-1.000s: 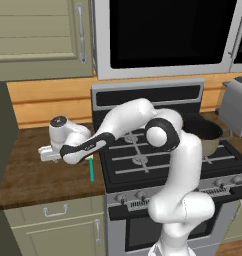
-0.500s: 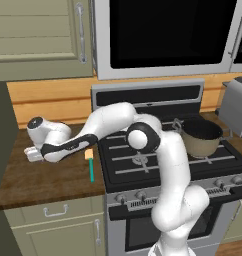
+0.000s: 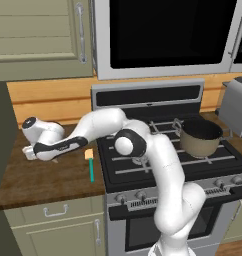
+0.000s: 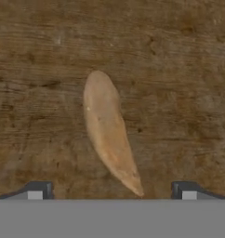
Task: Put the potato and sweet potato in the pot. Retrieve the spatula and lightly stir the vegetables in the pot.
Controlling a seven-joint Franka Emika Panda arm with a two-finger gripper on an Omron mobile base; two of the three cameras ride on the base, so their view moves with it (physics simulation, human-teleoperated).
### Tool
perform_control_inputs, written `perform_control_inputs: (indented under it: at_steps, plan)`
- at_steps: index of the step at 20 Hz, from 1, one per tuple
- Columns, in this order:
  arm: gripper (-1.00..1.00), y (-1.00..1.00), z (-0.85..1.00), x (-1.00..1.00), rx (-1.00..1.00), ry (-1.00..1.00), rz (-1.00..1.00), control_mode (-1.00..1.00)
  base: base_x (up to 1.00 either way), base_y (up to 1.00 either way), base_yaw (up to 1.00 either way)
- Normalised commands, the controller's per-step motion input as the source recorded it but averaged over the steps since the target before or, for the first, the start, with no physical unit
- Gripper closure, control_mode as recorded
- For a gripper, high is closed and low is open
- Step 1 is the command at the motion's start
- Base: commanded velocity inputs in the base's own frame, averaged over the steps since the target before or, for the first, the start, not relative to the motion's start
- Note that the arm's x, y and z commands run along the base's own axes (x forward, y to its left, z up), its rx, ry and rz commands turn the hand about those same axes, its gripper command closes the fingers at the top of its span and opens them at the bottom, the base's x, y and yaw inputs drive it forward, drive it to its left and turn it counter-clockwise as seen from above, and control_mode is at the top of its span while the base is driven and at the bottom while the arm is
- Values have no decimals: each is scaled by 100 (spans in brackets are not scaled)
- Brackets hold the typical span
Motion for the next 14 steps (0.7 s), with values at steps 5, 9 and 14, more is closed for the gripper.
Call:
perform_control_inputs:
  at_steps: [5, 9, 14]
  plan:
    - [-100, -8, -23, 32, 0, 0, 0, -100, 0, 0, 0]
    - [-100, 0, -27, 26, 0, 0, 0, -100, 0, 0, 0]
    - [-100, -15, -24, 26, 5, 2, 0, -100, 0, 0, 0]
